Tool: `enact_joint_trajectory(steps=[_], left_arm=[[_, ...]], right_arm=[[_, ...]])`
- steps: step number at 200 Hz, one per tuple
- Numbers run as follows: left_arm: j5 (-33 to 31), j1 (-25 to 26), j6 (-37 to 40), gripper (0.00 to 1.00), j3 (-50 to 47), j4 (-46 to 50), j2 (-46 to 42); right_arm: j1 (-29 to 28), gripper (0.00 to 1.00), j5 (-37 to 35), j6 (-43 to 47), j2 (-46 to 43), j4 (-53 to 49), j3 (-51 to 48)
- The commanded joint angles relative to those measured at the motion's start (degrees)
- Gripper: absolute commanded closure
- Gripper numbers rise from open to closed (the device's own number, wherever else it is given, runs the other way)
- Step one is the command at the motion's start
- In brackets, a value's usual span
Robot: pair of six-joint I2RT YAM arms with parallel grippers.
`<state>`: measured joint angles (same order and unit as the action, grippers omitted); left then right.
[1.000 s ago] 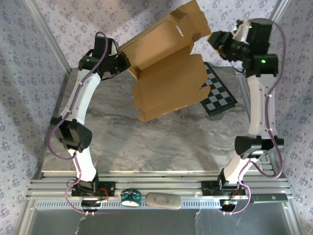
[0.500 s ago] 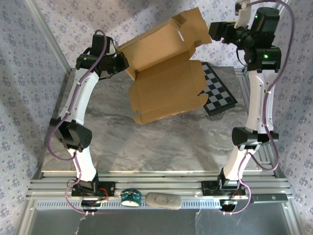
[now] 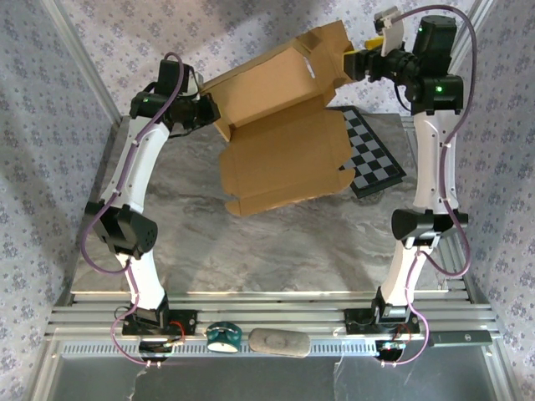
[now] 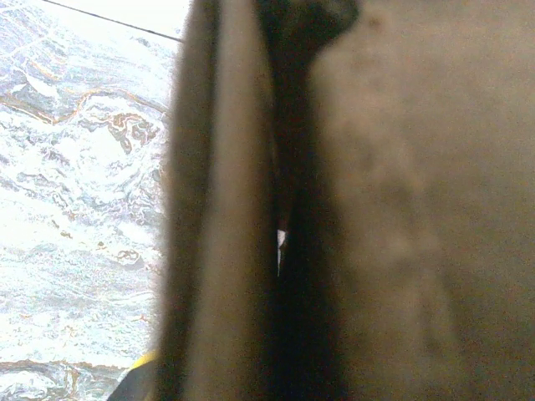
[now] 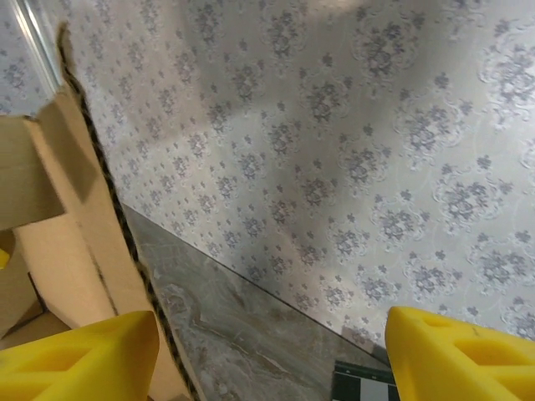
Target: Fold the paper box
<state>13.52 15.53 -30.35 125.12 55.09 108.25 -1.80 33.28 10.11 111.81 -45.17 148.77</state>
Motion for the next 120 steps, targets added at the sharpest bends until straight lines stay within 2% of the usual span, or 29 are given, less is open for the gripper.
enact_joint_trajectory(steps=[1,18,43,52,65,85,104,112,120], left_arm=[[0.1,0.4,0.9,1.0,3.3,1.0,1.3],[0.0,0.6,1.0,1.0,3.9,1.4,1.7],[-0.2,0.8,1.0,1.0,4.3,1.9,1.9],[-0.3,0.8,1.0,1.0,4.4,1.9,1.8],[-0.3,0.8,1.0,1.0,4.6,2.1,1.8],[-0.1,0.8,1.0,1.0,4.6,2.2,1.7],[0.3,0.8,0.9,1.0,4.8,2.2,1.6],[0.3,0.8,0.9,1.0,4.8,2.3,1.6],[0.3,0.8,0.8,1.0,4.8,2.4,1.5]], right_arm=[[-1.6,0.3,0.8,2.3,0.8,-0.1,2.0],[-2.7,0.37,-1.2,2.6,1.2,-0.2,2.3],[-4.9,0.54,-7.6,4.0,1.6,-1.2,3.0],[-5.6,0.65,-10.6,4.6,1.6,-1.5,3.1],[-6.3,0.72,-14.1,5.5,1.4,-1.8,3.1],[-7.8,0.72,-19.1,6.2,1.3,-2.1,3.1],[-9.0,0.6,-21.9,6.7,1.4,-2.3,3.0],[-9.7,0.61,-22.8,7.0,1.6,-2.3,3.0],[-10.5,0.66,-24.7,7.3,1.7,-2.3,3.0]])
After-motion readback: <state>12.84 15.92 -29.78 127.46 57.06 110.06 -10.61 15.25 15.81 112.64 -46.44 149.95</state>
